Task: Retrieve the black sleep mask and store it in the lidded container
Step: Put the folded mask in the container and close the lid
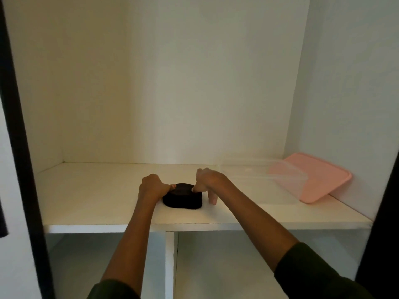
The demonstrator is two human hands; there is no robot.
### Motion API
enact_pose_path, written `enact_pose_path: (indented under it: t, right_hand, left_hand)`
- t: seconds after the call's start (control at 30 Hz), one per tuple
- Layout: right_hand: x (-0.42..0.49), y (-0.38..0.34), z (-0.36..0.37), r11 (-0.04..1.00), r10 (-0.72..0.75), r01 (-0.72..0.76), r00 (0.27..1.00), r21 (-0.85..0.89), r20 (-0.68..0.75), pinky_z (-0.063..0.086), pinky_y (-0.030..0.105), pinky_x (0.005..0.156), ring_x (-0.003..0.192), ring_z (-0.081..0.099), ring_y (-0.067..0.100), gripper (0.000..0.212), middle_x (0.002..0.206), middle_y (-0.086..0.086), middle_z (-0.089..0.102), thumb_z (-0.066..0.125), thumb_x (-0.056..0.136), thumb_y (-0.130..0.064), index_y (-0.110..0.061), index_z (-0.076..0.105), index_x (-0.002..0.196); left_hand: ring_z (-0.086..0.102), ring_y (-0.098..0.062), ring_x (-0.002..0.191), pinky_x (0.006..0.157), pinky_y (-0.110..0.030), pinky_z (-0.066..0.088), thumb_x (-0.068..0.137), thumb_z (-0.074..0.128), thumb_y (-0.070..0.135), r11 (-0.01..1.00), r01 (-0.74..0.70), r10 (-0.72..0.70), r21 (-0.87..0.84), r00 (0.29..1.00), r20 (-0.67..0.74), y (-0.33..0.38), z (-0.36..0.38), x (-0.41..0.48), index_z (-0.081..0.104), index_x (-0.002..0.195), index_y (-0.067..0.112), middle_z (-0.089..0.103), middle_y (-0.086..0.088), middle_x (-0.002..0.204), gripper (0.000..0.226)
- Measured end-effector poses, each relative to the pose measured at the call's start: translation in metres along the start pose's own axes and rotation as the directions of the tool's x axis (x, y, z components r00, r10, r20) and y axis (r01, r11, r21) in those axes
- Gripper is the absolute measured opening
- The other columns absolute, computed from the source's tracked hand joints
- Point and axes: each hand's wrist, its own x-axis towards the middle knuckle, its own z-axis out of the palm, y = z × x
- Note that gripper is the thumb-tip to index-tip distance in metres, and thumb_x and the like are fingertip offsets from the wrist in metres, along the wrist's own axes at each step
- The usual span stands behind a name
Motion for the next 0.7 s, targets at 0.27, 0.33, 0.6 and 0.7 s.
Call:
enact_pose_path:
  t: [0.27, 0.33, 0.6, 0.7]
  right_hand:
    - [-0.005, 0.006, 0.002, 0.951, -0.032, 0.026, 0.999, 0.308, 0.015, 0.057, 0.044, 0.085, 0.095, 0.07, 0.039, 0.063, 0.127, 0.025, 0.055, 0.061, 0.091, -0.022, -0.005, 0.023, 0.139]
    - [-0.006, 0.005, 0.004, 0.949, -0.033, 0.034, 0.999, 0.314, -0.008, 0.058, 0.043, 0.084, 0.095, 0.07, 0.04, 0.064, 0.132, 0.022, 0.05, 0.063, 0.09, -0.022, -0.005, 0.025, 0.138]
    - [-0.006, 0.003, 0.013, 0.929, 0.04, -0.013, 0.997, 0.371, -0.066, 0.059, 0.039, 0.08, 0.093, 0.069, 0.035, 0.069, 0.127, 0.021, 0.052, 0.071, 0.083, -0.021, -0.002, 0.027, 0.134]
    - [-0.005, 0.0, 0.015, 0.883, 0.042, 0.011, 0.994, 0.47, -0.103, 0.058, 0.04, 0.083, 0.102, 0.064, 0.036, 0.075, 0.131, 0.021, 0.048, 0.073, 0.081, -0.016, -0.002, 0.024, 0.135]
  left_hand:
    - [0.058, -0.017, 0.054, 0.077, -0.031, 0.052, 0.077, 0.074, 0.033, 0.995, 0.026, -0.017, -0.099, 0.995, 0.095, 0.005, -0.008, 0.007, 0.056, 0.063, 0.004, 0.059, -0.005, 0.056, 0.037]
    - [0.062, -0.02, 0.059, 0.085, -0.033, 0.055, 0.076, 0.076, 0.028, 0.988, 0.031, -0.014, -0.151, 0.993, 0.114, 0.006, -0.008, 0.009, 0.061, 0.073, 0.0, 0.062, -0.007, 0.058, 0.032]
    - [0.049, -0.011, 0.05, 0.046, -0.021, 0.032, 0.079, 0.071, 0.038, 0.999, -0.011, 0.005, 0.051, 0.993, 0.119, 0.007, -0.009, -0.001, 0.058, 0.08, 0.003, 0.053, -0.002, 0.058, 0.037]
    - [0.052, -0.017, 0.066, 0.049, -0.021, 0.032, 0.08, 0.071, 0.035, 0.998, -0.04, 0.033, 0.042, 0.986, 0.165, 0.009, -0.009, 0.002, 0.049, 0.075, 0.004, 0.049, -0.004, 0.063, 0.038]
